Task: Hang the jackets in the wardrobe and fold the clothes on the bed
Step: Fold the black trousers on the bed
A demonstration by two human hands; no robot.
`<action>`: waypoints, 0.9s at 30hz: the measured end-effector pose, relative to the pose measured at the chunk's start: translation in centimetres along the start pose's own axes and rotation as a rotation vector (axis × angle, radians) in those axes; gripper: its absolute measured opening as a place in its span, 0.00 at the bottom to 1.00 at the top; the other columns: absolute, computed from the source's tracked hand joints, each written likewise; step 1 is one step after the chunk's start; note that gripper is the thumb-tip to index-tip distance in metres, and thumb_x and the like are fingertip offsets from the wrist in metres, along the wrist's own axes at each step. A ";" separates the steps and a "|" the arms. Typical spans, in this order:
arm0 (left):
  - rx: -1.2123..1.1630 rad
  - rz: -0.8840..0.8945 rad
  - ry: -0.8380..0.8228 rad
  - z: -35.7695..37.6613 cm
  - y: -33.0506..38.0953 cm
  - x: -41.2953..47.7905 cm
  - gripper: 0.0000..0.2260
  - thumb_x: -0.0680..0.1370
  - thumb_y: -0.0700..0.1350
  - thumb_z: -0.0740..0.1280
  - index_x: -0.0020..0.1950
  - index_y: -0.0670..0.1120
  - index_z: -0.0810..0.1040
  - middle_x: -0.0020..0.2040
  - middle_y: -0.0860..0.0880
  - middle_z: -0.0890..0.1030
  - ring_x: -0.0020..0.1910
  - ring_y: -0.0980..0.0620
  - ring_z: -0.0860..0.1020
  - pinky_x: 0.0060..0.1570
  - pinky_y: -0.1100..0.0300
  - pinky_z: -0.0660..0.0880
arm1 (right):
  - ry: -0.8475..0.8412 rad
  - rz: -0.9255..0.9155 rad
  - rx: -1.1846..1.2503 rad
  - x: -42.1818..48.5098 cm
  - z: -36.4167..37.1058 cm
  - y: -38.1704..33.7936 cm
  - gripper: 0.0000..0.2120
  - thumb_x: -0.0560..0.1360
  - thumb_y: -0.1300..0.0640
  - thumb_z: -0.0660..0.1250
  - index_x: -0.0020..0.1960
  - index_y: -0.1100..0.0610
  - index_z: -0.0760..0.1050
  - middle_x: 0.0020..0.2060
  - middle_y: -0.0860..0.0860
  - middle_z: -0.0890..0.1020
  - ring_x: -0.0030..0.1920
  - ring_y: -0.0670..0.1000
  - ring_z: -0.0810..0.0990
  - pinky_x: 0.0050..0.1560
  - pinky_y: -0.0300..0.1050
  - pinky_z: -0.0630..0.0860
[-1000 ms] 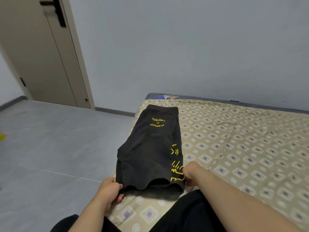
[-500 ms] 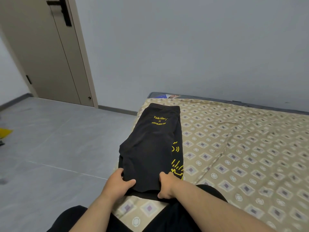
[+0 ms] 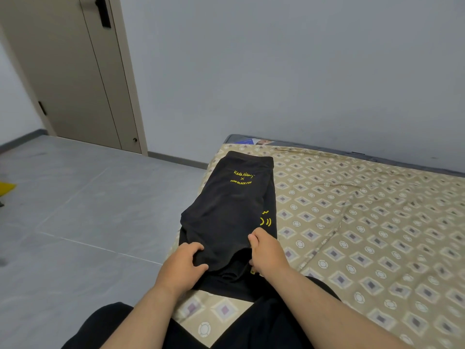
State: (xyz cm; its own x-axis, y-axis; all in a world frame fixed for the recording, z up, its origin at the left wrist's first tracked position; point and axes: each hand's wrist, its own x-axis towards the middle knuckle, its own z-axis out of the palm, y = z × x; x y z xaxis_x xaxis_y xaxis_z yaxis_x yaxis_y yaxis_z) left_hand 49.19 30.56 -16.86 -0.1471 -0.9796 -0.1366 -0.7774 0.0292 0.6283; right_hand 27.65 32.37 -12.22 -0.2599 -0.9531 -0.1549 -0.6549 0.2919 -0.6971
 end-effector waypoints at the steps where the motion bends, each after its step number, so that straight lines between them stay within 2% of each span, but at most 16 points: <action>1: 0.031 0.003 0.014 -0.1 0.0 0.0 0.12 0.73 0.53 0.71 0.54 0.59 0.74 0.48 0.59 0.73 0.47 0.57 0.76 0.49 0.59 0.76 | -0.023 -0.001 0.034 -0.1 0.1 0.0 0.12 0.82 0.51 0.57 0.44 0.56 0.68 0.37 0.53 0.76 0.40 0.58 0.77 0.48 0.57 0.80; 3: 0.032 0.004 -0.009 -0.1 -0.1 0.0 0.15 0.71 0.54 0.72 0.56 0.57 0.74 0.50 0.59 0.72 0.48 0.57 0.75 0.49 0.61 0.74 | -0.102 -0.035 -0.035 -0.3 0.3 0.0 0.11 0.78 0.49 0.66 0.45 0.55 0.70 0.39 0.51 0.77 0.40 0.53 0.75 0.47 0.52 0.78; 5: 0.029 0.004 -0.076 -0.3 -0.2 -0.2 0.24 0.66 0.54 0.73 0.59 0.59 0.70 0.52 0.58 0.69 0.50 0.56 0.74 0.49 0.61 0.74 | -0.199 -0.032 -0.196 -0.6 0.6 0.2 0.16 0.71 0.47 0.73 0.49 0.53 0.69 0.48 0.51 0.76 0.45 0.52 0.75 0.45 0.46 0.73; 6: 0.039 0.006 -0.111 -0.3 -0.3 -0.3 0.27 0.64 0.53 0.73 0.60 0.60 0.68 0.52 0.58 0.68 0.51 0.55 0.73 0.49 0.60 0.74 | -0.237 0.002 -0.281 -0.6 0.8 0.2 0.19 0.70 0.47 0.74 0.52 0.52 0.68 0.52 0.51 0.74 0.48 0.52 0.76 0.45 0.45 0.72; 8: 0.046 0.013 -0.130 0.0 -0.5 -0.6 0.25 0.65 0.50 0.71 0.59 0.61 0.66 0.52 0.58 0.68 0.51 0.55 0.73 0.50 0.59 0.75 | -0.261 0.087 -0.443 -0.6 0.8 0.3 0.20 0.72 0.50 0.72 0.58 0.54 0.68 0.56 0.52 0.74 0.55 0.55 0.77 0.49 0.45 0.72; 9: 0.020 0.014 -0.097 0.1 -0.7 -0.6 0.21 0.68 0.47 0.69 0.57 0.61 0.67 0.51 0.58 0.69 0.50 0.56 0.74 0.49 0.59 0.75 | -0.259 0.119 -0.496 -0.5 0.8 0.3 0.16 0.74 0.54 0.68 0.58 0.55 0.68 0.55 0.53 0.75 0.56 0.56 0.78 0.49 0.45 0.73; 11: -0.085 -0.016 0.004 0.3 -0.8 -0.5 0.16 0.71 0.39 0.63 0.50 0.61 0.71 0.49 0.59 0.72 0.46 0.58 0.75 0.44 0.63 0.73 | -0.286 0.173 -0.542 -0.5 0.7 0.3 0.04 0.76 0.60 0.61 0.51 0.57 0.71 0.48 0.53 0.78 0.52 0.56 0.79 0.47 0.44 0.73; 12: -0.154 -0.043 0.059 0.2 -0.8 -0.3 0.17 0.71 0.36 0.61 0.46 0.61 0.73 0.48 0.59 0.75 0.45 0.59 0.75 0.42 0.65 0.71 | -0.320 0.185 -0.557 -0.5 0.7 0.3 0.03 0.76 0.62 0.60 0.45 0.56 0.71 0.43 0.52 0.77 0.48 0.56 0.78 0.46 0.43 0.73; 14: -0.318 -0.096 0.162 -0.1 -0.9 0.1 0.20 0.72 0.33 0.61 0.40 0.61 0.77 0.42 0.59 0.81 0.43 0.60 0.78 0.39 0.68 0.70 | -0.360 0.175 -0.561 -0.4 0.9 0.3 0.07 0.75 0.64 0.58 0.39 0.56 0.68 0.39 0.51 0.74 0.45 0.56 0.75 0.45 0.43 0.72; 16: -0.460 -0.143 0.258 -0.7 -0.9 0.4 0.19 0.72 0.33 0.62 0.38 0.58 0.80 0.37 0.58 0.82 0.42 0.58 0.80 0.38 0.67 0.71 | -0.268 0.163 -0.458 -0.1 0.6 0.3 0.06 0.74 0.64 0.57 0.43 0.55 0.69 0.44 0.52 0.78 0.45 0.56 0.76 0.44 0.43 0.72; 18: -0.513 -0.154 0.350 -1.3 -1.0 0.5 0.17 0.72 0.34 0.64 0.39 0.57 0.81 0.37 0.57 0.82 0.40 0.57 0.79 0.37 0.64 0.71 | -0.088 0.142 -0.279 0.1 -0.6 0.0 0.09 0.72 0.64 0.56 0.48 0.53 0.70 0.45 0.52 0.78 0.44 0.55 0.77 0.42 0.44 0.72; 21: -0.388 -0.119 0.447 -1.9 -1.0 0.3 0.16 0.72 0.36 0.65 0.43 0.59 0.78 0.39 0.55 0.78 0.39 0.56 0.76 0.35 0.62 0.69 | 0.168 0.035 -0.159 0.5 -3.2 0.0 0.09 0.72 0.63 0.55 0.45 0.51 0.69 0.39 0.49 0.77 0.40 0.54 0.77 0.38 0.47 0.72; 23: -0.254 -0.098 0.489 -2.1 -0.7 0.0 0.15 0.72 0.36 0.63 0.46 0.58 0.77 0.43 0.57 0.74 0.41 0.57 0.74 0.35 0.61 0.68 | 0.288 -0.041 -0.159 0.5 -4.5 0.4 0.08 0.73 0.64 0.56 0.43 0.51 0.69 0.41 0.48 0.73 0.40 0.53 0.75 0.39 0.48 0.71; 25: -0.228 -0.115 0.529 -2.2 -0.7 0.0 0.15 0.73 0.35 0.62 0.49 0.57 0.76 0.47 0.57 0.73 0.44 0.54 0.74 0.40 0.58 0.69 | 0.373 -0.071 -0.151 0.5 -5.0 0.8 0.10 0.74 0.65 0.56 0.41 0.51 0.68 0.43 0.49 0.70 0.39 0.51 0.73 0.39 0.48 0.71; 27: -0.269 -0.177 0.526 -2.3 -1.1 0.1 0.12 0.74 0.36 0.62 0.47 0.53 0.76 0.49 0.53 0.74 0.45 0.52 0.74 0.42 0.56 0.70 | 0.366 -0.048 -0.142 0.5 -5.0 0.9 0.10 0.72 0.66 0.55 0.40 0.53 0.69 0.43 0.50 0.70 0.38 0.51 0.73 0.39 0.48 0.72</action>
State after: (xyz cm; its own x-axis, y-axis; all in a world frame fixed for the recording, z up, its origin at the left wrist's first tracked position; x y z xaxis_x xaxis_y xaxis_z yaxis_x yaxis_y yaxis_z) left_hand 51.44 29.98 -15.86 0.3445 -0.9338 0.0967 -0.5713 -0.1268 0.8109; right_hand 23.41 32.59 -9.46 -0.4457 -0.8819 0.1536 -0.7576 0.2803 -0.5895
